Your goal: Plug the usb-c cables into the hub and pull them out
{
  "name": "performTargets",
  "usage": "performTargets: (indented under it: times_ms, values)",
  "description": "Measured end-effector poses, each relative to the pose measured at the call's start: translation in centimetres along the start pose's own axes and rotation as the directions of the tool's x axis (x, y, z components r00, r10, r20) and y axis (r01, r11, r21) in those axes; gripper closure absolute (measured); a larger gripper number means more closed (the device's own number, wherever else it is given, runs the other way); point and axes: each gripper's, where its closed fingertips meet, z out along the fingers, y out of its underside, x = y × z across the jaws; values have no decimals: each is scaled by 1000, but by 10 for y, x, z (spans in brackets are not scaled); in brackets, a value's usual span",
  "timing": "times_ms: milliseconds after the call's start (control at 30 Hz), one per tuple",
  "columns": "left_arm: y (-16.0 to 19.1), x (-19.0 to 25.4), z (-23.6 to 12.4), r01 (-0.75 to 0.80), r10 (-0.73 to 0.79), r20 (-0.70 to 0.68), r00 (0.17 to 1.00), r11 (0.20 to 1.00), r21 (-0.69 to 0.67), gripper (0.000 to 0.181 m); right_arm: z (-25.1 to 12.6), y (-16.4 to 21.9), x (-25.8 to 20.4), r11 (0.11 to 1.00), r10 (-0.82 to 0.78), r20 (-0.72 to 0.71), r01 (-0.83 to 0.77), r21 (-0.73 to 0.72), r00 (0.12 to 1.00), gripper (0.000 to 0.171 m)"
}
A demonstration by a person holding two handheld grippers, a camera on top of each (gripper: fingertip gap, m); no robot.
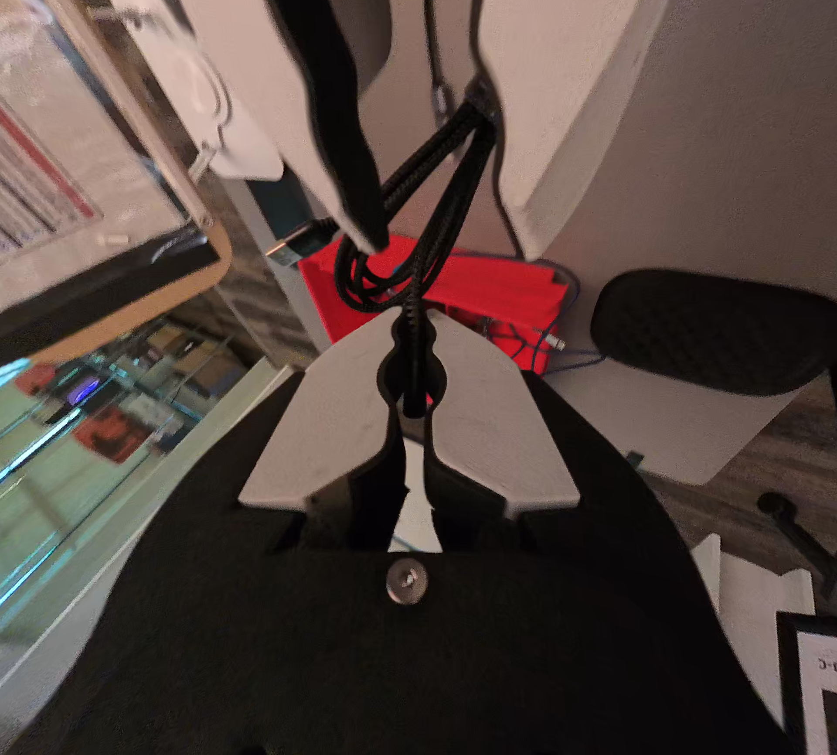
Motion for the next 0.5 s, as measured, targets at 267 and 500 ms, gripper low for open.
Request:
performTargets:
  times_ms: [267, 500]
  values:
    - [-44, -3, 2, 37, -17, -119, 993, 986, 164, 180, -11, 26, 20, 987, -25, -56, 15, -160, 998, 164]
    - [-55, -25, -22, 248, -205, -140, 969, 814, 526, 168, -26, 4, 28, 992, -106, -138, 94, -88, 985, 167]
